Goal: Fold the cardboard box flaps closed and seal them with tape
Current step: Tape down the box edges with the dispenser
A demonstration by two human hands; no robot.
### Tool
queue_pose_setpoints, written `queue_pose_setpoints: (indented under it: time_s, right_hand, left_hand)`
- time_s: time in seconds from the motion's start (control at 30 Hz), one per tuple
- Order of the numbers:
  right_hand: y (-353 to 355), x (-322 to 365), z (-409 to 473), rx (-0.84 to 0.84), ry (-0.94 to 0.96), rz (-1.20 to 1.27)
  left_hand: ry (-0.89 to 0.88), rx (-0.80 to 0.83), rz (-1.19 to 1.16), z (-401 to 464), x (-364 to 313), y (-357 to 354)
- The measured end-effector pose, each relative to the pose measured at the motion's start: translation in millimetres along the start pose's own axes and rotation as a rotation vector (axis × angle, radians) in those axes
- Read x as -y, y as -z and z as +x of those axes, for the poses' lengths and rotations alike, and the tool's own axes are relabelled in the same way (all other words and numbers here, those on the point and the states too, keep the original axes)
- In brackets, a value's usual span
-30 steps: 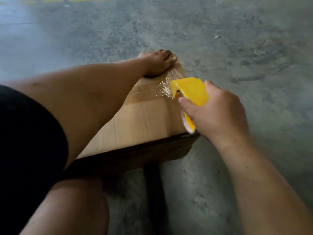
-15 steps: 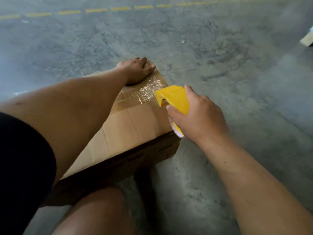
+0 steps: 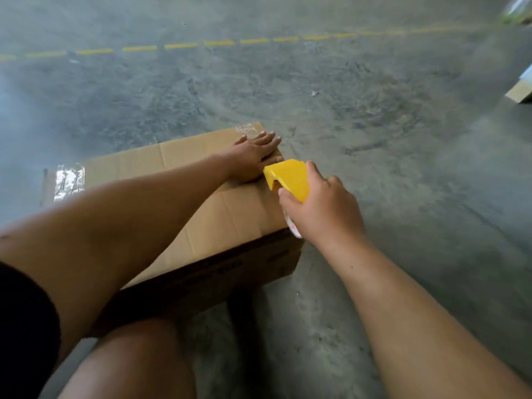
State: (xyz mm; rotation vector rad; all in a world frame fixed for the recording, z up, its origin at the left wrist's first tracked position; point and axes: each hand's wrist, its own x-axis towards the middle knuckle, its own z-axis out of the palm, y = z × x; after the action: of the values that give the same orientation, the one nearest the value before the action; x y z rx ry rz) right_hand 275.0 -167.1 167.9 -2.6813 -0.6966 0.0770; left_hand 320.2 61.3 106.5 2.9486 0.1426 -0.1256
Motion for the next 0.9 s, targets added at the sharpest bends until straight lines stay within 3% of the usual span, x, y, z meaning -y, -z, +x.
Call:
queue_pose_setpoints:
  time_s: [0.3,0.9]
  right_hand:
    - [7,-3,-2,0.084,0.034,0.043]
    - [12,-36,-55,0.053,0.135,0.166]
  left_hand:
    - [0.000,0.028,0.079,-26,-10,-12]
    - [0.125,0.061,0.055,-46,-54,-5]
